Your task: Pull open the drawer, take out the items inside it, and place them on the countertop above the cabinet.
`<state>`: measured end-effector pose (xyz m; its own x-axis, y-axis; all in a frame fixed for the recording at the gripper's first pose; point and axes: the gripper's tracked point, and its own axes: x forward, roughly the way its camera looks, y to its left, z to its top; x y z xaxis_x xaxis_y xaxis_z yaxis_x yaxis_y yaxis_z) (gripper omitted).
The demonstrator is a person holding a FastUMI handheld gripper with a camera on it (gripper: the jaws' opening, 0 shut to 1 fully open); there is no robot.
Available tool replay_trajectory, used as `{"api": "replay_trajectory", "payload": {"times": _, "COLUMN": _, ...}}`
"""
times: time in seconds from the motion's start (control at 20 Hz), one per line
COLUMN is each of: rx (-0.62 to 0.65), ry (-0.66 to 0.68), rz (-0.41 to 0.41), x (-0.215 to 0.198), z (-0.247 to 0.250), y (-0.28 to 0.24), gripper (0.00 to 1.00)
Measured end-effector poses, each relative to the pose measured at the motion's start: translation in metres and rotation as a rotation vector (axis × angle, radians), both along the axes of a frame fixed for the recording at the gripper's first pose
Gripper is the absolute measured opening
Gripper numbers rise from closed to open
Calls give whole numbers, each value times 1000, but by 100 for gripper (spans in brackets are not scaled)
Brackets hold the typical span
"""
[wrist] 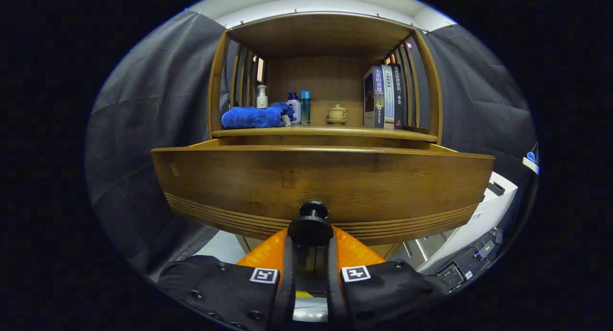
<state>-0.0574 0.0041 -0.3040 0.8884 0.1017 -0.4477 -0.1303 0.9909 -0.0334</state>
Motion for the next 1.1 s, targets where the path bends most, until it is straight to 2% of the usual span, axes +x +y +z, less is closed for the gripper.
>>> {"api": "replay_trajectory", "payload": {"times": 0.25, "rx": -12, "ry": 11, "rz": 4, "x": -3, "z": -8, "y": -1, "gripper": 35}}
{"api": "replay_trajectory", "payload": {"times": 0.45, "rx": -19, "ry": -12, "rz": 1, "x": -3, "z": -5, "y": -2, "gripper": 41}}
{"api": "replay_trajectory", "payload": {"times": 0.6, "rx": -64, "ry": -82, "rz": 13, "x": 4, "z": 8, "y": 1, "gripper": 54}}
{"api": "replay_trajectory", "payload": {"times": 0.8, "rx": -44, "ry": -73, "rz": 50, "x": -7, "z": 9, "y": 11, "gripper": 83}}
{"api": "replay_trajectory", "payload": {"times": 0.9, "rx": -10, "ry": -110, "rz": 48, "x": -7, "z": 31, "y": 12, "gripper": 97}}
{"api": "replay_trajectory", "payload": {"times": 1.1, "rx": 53, "ry": -238, "rz": 44, "x": 12, "z": 111, "y": 18, "gripper": 97}}
